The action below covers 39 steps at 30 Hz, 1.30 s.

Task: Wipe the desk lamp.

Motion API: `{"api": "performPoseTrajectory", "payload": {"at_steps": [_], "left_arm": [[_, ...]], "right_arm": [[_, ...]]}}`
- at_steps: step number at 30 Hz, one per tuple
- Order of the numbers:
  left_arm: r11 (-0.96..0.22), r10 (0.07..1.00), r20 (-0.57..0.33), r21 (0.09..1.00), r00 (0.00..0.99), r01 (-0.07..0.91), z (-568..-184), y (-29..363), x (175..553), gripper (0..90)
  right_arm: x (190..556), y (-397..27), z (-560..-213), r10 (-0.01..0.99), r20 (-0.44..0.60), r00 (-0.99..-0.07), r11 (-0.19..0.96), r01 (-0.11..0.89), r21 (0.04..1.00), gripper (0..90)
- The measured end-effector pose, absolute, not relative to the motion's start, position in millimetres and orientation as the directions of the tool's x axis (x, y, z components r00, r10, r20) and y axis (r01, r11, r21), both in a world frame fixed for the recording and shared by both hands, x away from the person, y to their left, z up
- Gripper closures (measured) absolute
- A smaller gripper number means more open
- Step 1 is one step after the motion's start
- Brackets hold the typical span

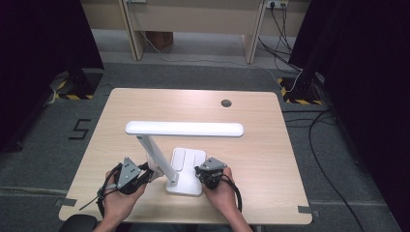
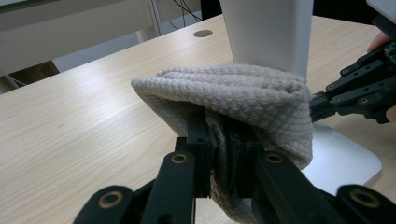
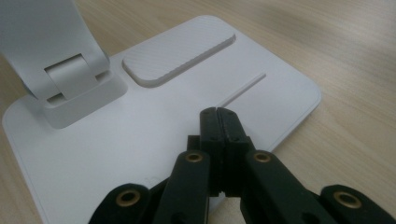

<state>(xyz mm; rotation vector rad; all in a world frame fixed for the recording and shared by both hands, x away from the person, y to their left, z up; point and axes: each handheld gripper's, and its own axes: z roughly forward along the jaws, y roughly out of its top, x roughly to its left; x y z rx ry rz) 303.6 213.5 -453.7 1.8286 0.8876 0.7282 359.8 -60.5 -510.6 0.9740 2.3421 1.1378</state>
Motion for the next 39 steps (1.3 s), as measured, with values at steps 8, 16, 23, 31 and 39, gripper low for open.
{"api": "performPoseTrajectory", "payload": {"at_steps": [8, 16, 23, 31, 39], "left_arm": [[-0.305, 0.818, 0.106, 0.913, 0.566, 0.27, -458, 212, 306, 81.7], [-0.323, 0.811, 0.111, 0.904, 0.574, 0.282, -465, 209, 309, 81.7], [-0.342, 0.805, 0.112, 0.89, 0.582, 0.302, -474, 205, 310, 81.7], [-0.359, 0.802, 0.111, 0.875, 0.587, 0.325, -482, 202, 310, 81.7], [-0.376, 0.797, 0.116, 0.863, 0.593, 0.336, -489, 199, 309, 81.6]], "right_arm": [[360, -61, -510, 0.713, -0.027, -0.701, 0.444, 0.421, 0.791, 90.0], [360, -60, -510, 0.712, -0.027, -0.702, 0.445, 0.421, 0.791, 90.0], [360, -61, -510, 0.712, -0.027, -0.702, 0.445, 0.42, 0.791, 90.0], [360, -61, -511, 0.711, -0.029, -0.703, 0.446, 0.418, 0.792, 90.0], [360, -61, -511, 0.712, -0.029, -0.702, 0.443, 0.418, 0.793, 90.0]]}}
